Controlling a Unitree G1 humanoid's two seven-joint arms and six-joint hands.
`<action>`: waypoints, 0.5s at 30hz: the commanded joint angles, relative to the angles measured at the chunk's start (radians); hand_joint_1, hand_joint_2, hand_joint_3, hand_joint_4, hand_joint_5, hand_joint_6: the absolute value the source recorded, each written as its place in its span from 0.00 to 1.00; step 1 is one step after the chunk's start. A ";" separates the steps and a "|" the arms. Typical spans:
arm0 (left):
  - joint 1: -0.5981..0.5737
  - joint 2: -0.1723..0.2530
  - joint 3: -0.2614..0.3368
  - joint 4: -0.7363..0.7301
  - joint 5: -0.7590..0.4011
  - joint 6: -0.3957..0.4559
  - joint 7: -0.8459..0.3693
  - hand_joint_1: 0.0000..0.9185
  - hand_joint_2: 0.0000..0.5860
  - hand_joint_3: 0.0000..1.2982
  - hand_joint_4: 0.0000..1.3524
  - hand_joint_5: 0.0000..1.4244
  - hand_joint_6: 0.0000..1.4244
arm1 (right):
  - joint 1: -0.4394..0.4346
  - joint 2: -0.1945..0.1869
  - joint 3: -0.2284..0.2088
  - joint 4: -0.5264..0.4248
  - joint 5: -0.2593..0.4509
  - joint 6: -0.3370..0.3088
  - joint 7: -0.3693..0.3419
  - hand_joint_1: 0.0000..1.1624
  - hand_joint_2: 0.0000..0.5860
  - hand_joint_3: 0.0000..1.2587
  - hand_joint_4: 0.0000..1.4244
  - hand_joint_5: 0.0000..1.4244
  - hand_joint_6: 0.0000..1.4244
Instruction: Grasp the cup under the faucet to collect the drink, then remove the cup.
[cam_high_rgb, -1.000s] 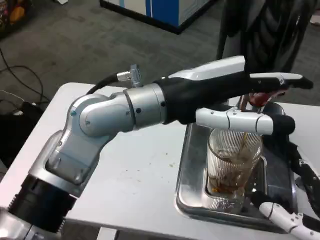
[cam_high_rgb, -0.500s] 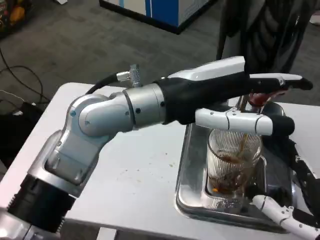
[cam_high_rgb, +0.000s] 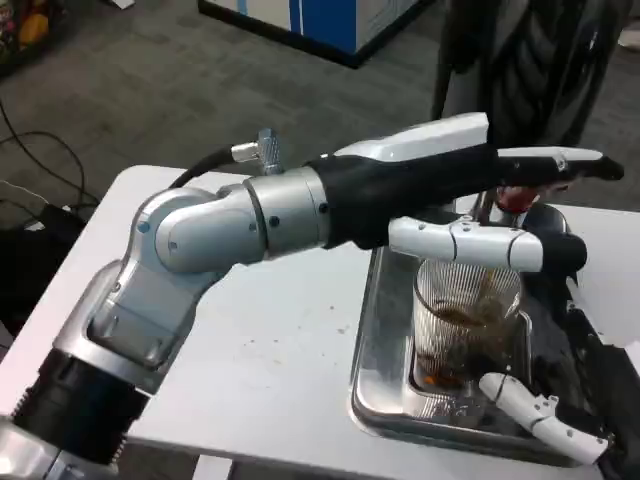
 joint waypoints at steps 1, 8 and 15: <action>0.037 0.023 -0.029 0.023 0.033 0.012 -0.037 0.00 0.22 0.10 0.03 0.07 0.04 | -0.022 0.014 0.016 0.019 -0.011 0.012 -0.019 0.53 0.35 0.00 0.00 0.00 0.00; 0.040 0.030 -0.028 0.024 0.032 0.008 -0.037 0.00 0.22 0.10 0.03 0.07 0.04 | -0.064 0.031 0.036 0.052 -0.024 0.020 -0.037 0.53 0.35 0.00 0.00 0.00 0.00; 0.035 0.029 -0.027 0.033 0.031 0.002 -0.035 0.00 0.22 0.10 0.03 0.08 0.04 | -0.096 0.045 0.052 0.083 -0.033 0.031 -0.056 0.53 0.35 0.00 0.00 0.00 0.00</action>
